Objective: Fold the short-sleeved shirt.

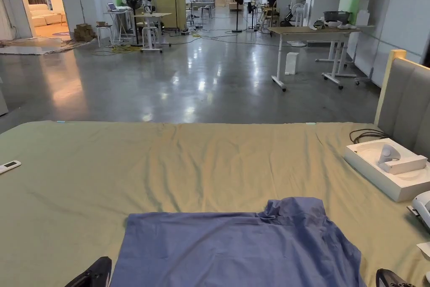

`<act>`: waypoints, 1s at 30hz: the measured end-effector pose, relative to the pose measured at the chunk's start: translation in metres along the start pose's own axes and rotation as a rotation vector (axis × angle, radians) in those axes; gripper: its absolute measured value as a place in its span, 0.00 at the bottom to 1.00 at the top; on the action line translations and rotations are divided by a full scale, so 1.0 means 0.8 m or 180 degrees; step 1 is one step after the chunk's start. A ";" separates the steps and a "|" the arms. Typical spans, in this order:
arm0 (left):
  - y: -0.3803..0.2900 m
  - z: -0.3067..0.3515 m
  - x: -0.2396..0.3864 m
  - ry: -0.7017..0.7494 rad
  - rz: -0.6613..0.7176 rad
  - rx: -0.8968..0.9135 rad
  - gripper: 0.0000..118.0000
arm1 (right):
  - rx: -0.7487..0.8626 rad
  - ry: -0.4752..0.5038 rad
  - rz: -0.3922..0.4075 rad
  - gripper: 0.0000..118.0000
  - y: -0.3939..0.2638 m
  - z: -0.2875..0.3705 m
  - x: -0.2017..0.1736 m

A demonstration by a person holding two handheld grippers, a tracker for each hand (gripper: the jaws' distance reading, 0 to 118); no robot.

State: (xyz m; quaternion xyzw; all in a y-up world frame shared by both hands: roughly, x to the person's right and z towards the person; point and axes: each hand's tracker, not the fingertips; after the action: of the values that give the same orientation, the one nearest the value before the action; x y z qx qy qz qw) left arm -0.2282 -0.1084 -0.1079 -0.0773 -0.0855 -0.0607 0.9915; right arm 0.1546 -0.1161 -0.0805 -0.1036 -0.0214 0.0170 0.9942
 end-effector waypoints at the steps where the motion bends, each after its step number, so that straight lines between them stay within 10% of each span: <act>1: 0.000 -0.001 0.000 -0.0011 -0.0005 -0.0013 0.01 | -0.0006 0.0005 -0.0013 0.00 0.001 0.000 -0.003; 12: -0.052 -0.024 -0.069 0.0201 0.0399 -0.0706 0.07 | -0.0310 0.0116 -0.0187 0.00 -0.018 -0.020 -0.011; 16: -0.102 -0.040 -0.105 0.0203 0.0656 -0.1055 0.80 | -0.0447 0.0164 -0.0290 0.00 -0.034 -0.030 -0.010; 17: -0.121 -0.044 -0.109 0.0255 0.0679 -0.1086 0.84 | -0.0478 0.0164 -0.0298 0.00 -0.038 -0.031 -0.010; 30: -0.254 -0.105 -0.117 -0.0174 0.1018 -0.1871 0.78 | -0.0709 0.0211 -0.0359 0.00 -0.043 -0.036 -0.014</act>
State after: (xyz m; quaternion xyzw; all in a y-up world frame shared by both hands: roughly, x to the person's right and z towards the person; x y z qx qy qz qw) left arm -0.3336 -0.3115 -0.1773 -0.3739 -0.0776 0.0758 0.9211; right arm 0.1456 -0.1565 -0.1019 -0.2125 0.0040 -0.0448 0.9761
